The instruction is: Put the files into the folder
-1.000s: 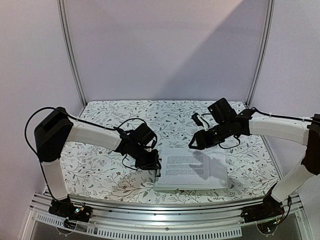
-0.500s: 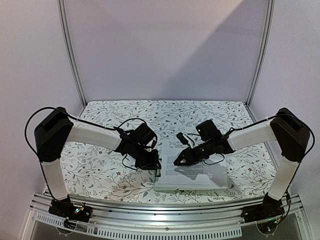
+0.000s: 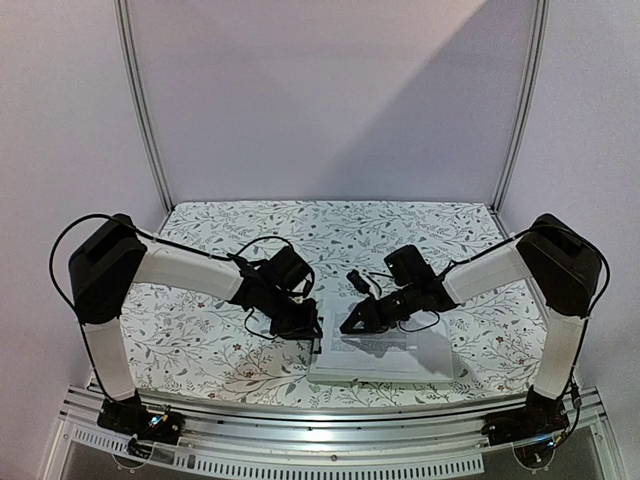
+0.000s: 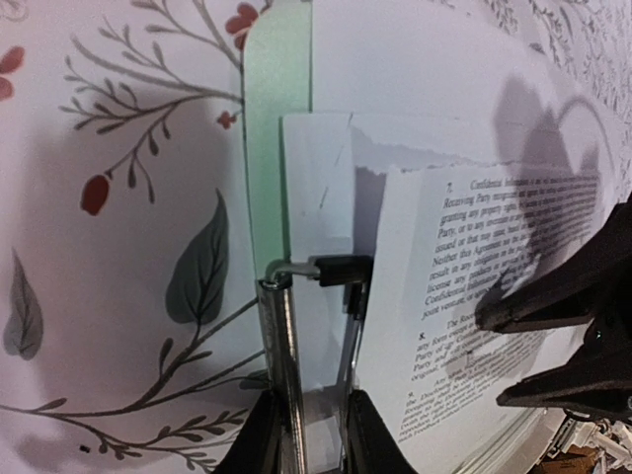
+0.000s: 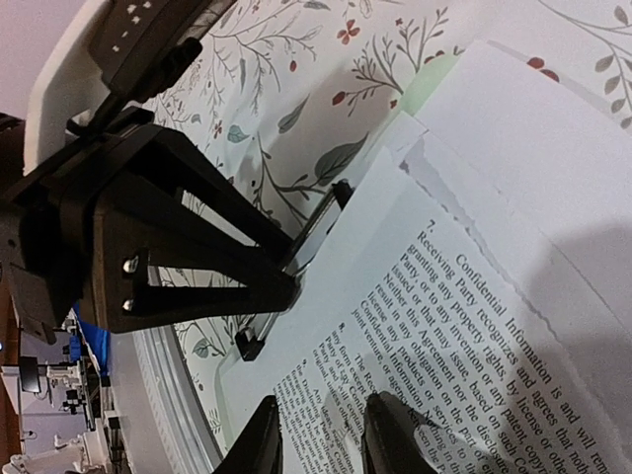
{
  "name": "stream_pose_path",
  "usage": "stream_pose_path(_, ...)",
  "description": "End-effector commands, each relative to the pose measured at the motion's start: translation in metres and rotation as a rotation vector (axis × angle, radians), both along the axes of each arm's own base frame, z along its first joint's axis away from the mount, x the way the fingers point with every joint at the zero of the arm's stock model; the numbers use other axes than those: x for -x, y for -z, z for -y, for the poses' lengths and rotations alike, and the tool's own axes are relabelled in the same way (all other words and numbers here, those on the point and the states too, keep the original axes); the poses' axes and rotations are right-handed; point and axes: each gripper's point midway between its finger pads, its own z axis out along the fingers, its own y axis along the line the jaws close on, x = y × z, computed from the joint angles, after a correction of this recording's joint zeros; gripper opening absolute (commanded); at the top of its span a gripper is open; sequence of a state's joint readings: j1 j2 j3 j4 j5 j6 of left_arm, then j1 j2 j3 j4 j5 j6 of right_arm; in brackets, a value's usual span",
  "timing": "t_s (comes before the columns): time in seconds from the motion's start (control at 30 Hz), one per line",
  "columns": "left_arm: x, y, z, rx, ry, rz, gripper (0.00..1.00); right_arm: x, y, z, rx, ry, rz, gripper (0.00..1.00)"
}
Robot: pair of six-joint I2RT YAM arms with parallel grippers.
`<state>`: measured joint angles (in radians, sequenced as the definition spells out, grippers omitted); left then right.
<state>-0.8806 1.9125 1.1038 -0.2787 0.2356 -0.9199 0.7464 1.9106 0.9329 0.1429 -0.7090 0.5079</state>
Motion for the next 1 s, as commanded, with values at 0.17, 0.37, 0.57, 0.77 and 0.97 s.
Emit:
stream_pose_path(0.17, 0.012, 0.032, -0.024, -0.085, -0.02, -0.059, 0.0, -0.003, 0.049, 0.009, 0.173, 0.035, -0.069, 0.28)
stream_pose_path(0.37, 0.008, 0.024, -0.021, -0.048, -0.026, -0.031, 0.0, 0.003, 0.07, 0.018, 0.235, 0.042, -0.115, 0.28)
stream_pose_path(0.57, 0.007, 0.022, -0.021, -0.022, -0.04, -0.027, 0.0, 0.005, 0.085, 0.023, 0.286, 0.054, -0.15, 0.28)
stream_pose_path(0.77, 0.01, 0.03, -0.029, -0.019, -0.062, -0.058, 0.0, 0.011, 0.084, 0.032, 0.339, 0.069, -0.19, 0.28)
stream_pose_path(0.97, 0.009, 0.034, -0.033, -0.041, -0.079, -0.07, 0.0, 0.01, 0.074, 0.041, 0.4, 0.083, -0.19, 0.28)
